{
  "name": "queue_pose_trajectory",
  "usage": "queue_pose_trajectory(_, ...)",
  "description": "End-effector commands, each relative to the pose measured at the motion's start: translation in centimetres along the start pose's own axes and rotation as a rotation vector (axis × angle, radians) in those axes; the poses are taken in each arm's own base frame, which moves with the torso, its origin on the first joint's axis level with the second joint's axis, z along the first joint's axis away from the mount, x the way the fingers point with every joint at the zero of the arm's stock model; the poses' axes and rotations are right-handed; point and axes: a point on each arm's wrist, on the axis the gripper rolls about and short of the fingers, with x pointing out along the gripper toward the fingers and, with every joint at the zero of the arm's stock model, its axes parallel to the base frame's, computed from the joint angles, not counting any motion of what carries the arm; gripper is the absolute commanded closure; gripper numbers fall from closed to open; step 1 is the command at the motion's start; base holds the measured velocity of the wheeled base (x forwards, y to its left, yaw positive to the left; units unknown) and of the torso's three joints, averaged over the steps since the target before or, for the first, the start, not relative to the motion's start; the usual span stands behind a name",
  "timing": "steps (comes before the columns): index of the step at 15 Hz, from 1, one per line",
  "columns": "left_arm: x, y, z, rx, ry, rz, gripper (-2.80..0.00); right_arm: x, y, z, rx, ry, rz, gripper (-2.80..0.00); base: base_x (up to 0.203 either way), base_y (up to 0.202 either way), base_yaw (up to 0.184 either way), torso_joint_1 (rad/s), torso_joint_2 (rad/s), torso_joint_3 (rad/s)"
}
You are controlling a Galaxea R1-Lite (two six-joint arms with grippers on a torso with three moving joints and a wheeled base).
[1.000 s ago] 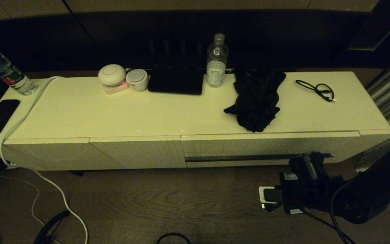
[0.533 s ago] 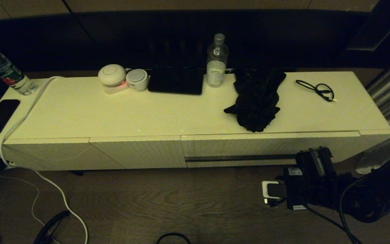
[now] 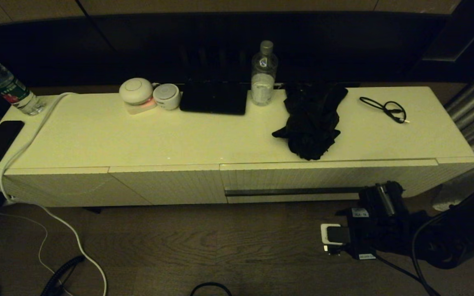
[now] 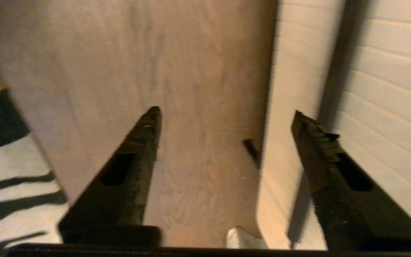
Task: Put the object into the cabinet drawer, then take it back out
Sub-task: Open the drawer
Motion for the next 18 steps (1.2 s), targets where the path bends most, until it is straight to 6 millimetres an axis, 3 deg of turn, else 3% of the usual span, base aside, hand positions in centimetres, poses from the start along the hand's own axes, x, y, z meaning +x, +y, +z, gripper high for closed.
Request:
queue_pose_trajectory(1,0.0,0.0,0.0,-0.001,-0.001,0.001,0.0,1.0,-0.4,-0.2,0.0,0.013,0.013,-2.8,0.0,0.0,0.0,0.0,0.0,0.0)
queue_pose_trajectory(18,0.0,0.0,0.0,-0.001,-0.001,0.001,0.0,5.5,-3.1,-0.5,0.085,0.012,-0.018,-2.8,0.0,0.0,0.0,0.0,0.0,0.0)
